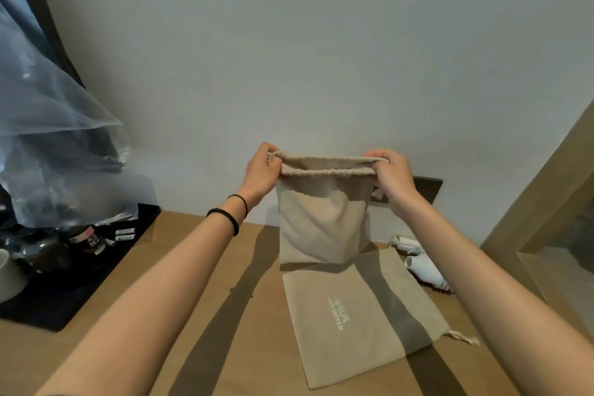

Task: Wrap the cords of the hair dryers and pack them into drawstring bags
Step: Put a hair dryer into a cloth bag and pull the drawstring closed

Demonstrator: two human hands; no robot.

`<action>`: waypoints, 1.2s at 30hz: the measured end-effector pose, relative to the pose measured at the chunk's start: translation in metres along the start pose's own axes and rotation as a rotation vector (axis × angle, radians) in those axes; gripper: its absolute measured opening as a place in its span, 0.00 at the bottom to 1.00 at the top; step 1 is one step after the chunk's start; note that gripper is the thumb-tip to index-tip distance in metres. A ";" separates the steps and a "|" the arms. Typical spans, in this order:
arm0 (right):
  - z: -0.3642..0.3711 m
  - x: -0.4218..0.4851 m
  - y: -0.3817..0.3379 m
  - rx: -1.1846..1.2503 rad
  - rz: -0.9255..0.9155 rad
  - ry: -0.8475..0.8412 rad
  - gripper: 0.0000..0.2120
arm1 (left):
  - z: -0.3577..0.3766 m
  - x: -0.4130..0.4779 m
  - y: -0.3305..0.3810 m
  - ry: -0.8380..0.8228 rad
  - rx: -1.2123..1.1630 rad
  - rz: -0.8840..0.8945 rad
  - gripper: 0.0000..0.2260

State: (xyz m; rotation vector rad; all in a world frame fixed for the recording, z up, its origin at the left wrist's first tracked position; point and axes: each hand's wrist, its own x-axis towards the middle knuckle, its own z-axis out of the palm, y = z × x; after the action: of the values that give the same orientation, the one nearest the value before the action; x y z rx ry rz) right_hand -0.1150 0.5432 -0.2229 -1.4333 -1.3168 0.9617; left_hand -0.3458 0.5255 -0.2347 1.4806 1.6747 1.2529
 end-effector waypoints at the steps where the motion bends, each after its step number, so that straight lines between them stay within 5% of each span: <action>1: -0.003 0.000 0.004 0.012 0.016 0.007 0.17 | 0.005 0.001 0.002 -0.019 0.003 0.013 0.06; 12: -0.035 -0.037 0.059 -0.042 0.051 -0.009 0.15 | 0.028 -0.022 -0.025 -0.251 -0.025 -0.033 0.08; 17: -0.036 -0.061 0.073 -0.121 -0.007 -0.009 0.13 | 0.028 -0.052 -0.035 -0.208 -0.058 -0.058 0.06; 24: -0.039 -0.100 0.095 -0.402 -0.076 0.027 0.15 | 0.022 -0.098 -0.062 -0.540 0.057 -0.142 0.09; 33: -0.050 -0.154 0.160 -0.778 0.163 -0.172 0.10 | 0.038 -0.177 -0.100 -0.835 0.064 -0.280 0.08; 36: -0.045 -0.170 0.161 -0.874 0.096 -0.279 0.03 | 0.037 -0.189 -0.108 -0.855 0.071 -0.281 0.14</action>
State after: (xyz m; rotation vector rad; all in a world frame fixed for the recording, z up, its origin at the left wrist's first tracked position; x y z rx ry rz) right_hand -0.0493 0.3702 -0.3742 -2.0673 -2.0374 0.6723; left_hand -0.3171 0.3590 -0.3775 1.4538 1.2658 0.3128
